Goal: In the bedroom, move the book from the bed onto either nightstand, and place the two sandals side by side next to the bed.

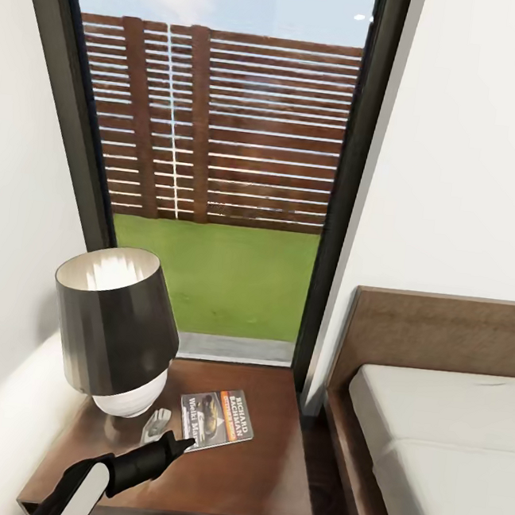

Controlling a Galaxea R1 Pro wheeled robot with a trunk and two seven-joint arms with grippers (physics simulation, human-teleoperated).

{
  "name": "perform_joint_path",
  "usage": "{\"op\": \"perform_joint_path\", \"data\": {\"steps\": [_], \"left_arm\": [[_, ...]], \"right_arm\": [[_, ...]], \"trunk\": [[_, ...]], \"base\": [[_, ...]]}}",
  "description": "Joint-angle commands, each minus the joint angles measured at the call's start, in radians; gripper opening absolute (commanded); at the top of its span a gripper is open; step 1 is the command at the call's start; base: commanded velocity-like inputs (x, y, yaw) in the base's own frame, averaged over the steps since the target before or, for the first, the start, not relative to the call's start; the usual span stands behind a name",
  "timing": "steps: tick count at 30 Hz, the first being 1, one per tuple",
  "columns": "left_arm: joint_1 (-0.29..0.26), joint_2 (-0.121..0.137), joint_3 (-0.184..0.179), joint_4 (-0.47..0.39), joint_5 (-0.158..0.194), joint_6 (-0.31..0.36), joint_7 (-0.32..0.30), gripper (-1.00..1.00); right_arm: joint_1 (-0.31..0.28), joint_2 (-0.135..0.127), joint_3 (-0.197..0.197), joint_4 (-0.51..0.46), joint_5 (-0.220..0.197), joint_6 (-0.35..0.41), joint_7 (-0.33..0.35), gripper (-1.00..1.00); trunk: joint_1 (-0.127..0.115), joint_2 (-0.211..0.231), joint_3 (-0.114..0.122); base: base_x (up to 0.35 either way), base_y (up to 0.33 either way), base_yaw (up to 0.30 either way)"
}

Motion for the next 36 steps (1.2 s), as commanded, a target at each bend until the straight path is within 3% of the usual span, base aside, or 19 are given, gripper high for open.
{"op": "perform_joint_path", "data": {"steps": [1, 14, 33, 36], "left_arm": [[-0.001, -0.001, 0.004, 0.0, 0.002, 0.006, -0.002, -1.0], [-0.001, -0.001, 0.003, -0.002, -0.005, 0.004, 0.089, -1.0], [-0.001, -0.001, 0.004, -0.003, -0.005, 0.004, 0.101, -1.0], [-0.001, -0.001, 0.004, -0.003, -0.005, 0.004, 0.1, -1.0]], "right_arm": [[-0.002, 0.0, 0.0, 0.004, -0.004, 0.002, 0.006, 1.0], [-0.002, 0.001, 0.0, 0.004, -0.004, 0.002, 0.006, 1.0], [-0.002, 0.001, 0.0, 0.004, -0.004, 0.002, 0.006, 1.0], [-0.002, 0.001, 0.0, 0.004, -0.004, 0.002, 0.006, 1.0]], "trunk": [[0.0, 0.0, -0.001], [0.0, 0.0, -0.001], [0.0, 0.0, -0.001], [0.011, -0.021, -0.01]], "base": [[0.0, 0.0, 0.0], [0.0, 0.0, 0.0], [0.0, 0.0, 0.0], [0.0, 0.0, 0.0]]}}
